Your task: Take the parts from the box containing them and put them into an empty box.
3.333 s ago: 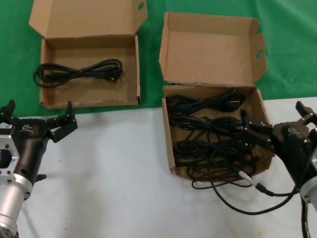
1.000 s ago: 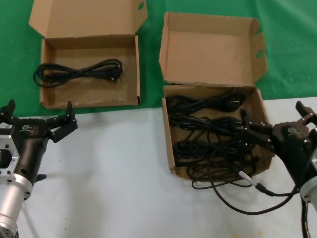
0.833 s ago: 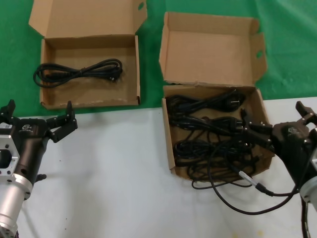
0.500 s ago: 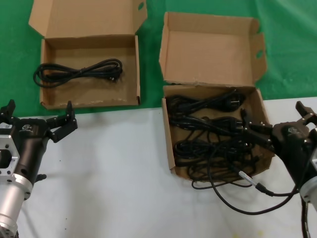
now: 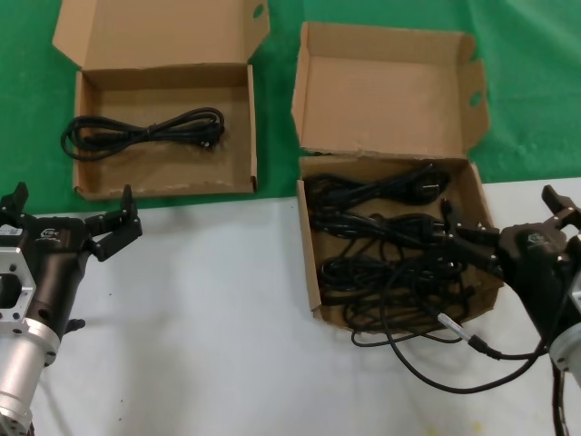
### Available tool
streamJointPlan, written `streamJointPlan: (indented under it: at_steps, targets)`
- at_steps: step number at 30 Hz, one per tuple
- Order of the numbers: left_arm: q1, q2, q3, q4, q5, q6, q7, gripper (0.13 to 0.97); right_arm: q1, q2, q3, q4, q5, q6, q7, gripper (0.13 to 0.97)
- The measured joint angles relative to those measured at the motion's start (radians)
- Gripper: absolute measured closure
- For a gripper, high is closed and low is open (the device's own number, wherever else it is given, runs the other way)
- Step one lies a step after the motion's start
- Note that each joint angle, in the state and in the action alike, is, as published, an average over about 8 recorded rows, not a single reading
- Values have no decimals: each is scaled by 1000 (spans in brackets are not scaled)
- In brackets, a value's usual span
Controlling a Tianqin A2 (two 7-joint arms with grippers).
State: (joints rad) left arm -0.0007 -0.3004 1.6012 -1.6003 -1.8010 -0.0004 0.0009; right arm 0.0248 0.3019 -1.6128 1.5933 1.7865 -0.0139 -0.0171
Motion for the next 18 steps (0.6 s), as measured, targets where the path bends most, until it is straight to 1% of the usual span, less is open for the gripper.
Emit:
streamJointPlan:
  at_steps: [18]
  targets:
    - [0, 0, 0, 0, 0, 0, 0, 132, 0, 0, 0, 0, 0, 0, 0, 129]
